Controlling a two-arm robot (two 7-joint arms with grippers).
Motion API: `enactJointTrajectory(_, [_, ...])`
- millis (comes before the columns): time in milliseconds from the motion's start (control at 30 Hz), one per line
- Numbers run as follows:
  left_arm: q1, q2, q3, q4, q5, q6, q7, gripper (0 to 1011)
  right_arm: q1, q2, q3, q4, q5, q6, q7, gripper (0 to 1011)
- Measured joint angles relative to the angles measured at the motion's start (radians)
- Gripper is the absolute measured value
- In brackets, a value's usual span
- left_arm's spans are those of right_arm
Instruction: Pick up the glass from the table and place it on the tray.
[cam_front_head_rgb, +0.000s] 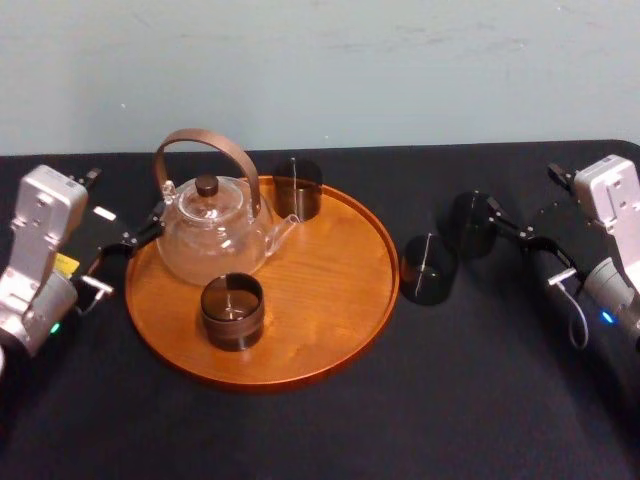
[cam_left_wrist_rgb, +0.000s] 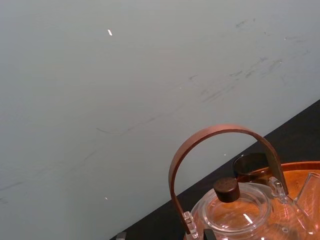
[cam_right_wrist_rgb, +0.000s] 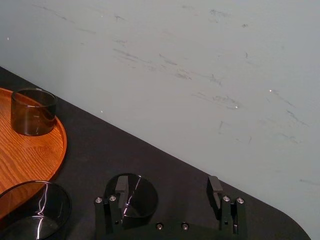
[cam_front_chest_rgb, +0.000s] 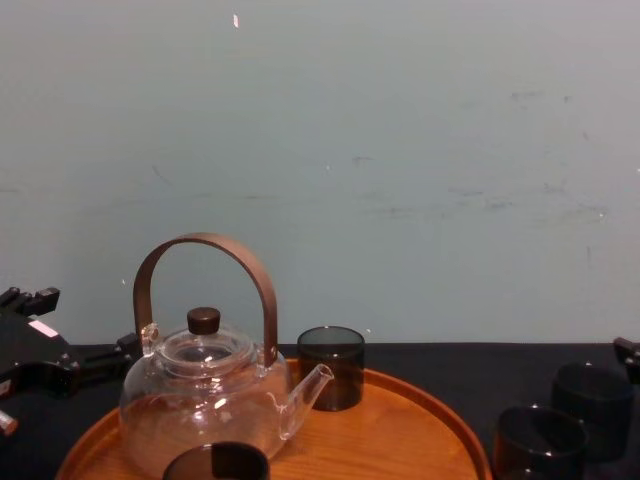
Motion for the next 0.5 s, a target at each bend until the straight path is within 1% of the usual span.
enactJointTrajectory(500, [0.0, 0.0, 0.0, 0.0, 0.0, 0.0, 0.0, 1001, 0.0, 0.0, 0.0, 0.0, 0.0, 0.0, 0.0, 1002])
